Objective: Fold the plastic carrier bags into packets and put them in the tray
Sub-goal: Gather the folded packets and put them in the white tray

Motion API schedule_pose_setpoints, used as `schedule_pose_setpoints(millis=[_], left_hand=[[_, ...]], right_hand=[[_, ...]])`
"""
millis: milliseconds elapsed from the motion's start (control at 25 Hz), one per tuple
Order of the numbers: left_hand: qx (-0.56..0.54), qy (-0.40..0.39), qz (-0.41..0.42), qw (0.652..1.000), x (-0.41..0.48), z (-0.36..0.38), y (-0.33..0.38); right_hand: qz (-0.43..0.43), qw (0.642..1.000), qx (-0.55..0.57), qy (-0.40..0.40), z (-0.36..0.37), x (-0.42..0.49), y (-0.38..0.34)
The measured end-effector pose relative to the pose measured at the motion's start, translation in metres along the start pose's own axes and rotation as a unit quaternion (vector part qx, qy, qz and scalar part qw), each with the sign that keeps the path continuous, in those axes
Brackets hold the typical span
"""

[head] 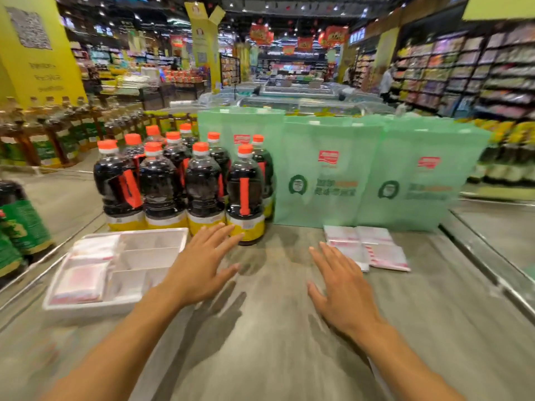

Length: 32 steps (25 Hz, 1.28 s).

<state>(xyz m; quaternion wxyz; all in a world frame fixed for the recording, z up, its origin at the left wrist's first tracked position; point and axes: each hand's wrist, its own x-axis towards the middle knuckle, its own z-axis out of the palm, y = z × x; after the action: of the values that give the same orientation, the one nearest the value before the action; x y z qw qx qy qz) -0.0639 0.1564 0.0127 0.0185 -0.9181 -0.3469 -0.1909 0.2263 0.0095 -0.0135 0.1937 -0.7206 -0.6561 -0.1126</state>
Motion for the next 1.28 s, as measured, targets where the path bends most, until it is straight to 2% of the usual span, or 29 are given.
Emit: schedule_pose_setpoints(millis=[400,600,840,960,1120,1280], left_hand=[[-0.076,-0.020,0.072,0.994,0.112,0.076,0.135],[-0.070,-0.052,0.098,0.991,0.160,0.106,0.185],[-0.063,-0.110,0.100,0.987,0.181,0.131,0.199],[-0.050,-0.086,0.112,0.989,0.179,0.131,0.198],[-0.023,-0.060,0.114,0.991,0.172,0.127,0.203],[-0.037,-0.015,0.117,0.992,0.162,0.121,0.200]], right_hand=[[0.061,0.998,0.000,-0.014,-0.019,-0.010,0.138],[0.043,0.996,-0.022,-0.078,-0.011,0.009,0.184],[0.049,0.991,0.027,-0.125,0.004,0.027,0.207],[0.040,0.989,0.021,-0.139,0.003,0.036,0.206],[0.028,0.989,-0.044,-0.137,0.000,0.037,0.195],[0.032,0.991,-0.084,-0.099,-0.003,0.028,0.186]])
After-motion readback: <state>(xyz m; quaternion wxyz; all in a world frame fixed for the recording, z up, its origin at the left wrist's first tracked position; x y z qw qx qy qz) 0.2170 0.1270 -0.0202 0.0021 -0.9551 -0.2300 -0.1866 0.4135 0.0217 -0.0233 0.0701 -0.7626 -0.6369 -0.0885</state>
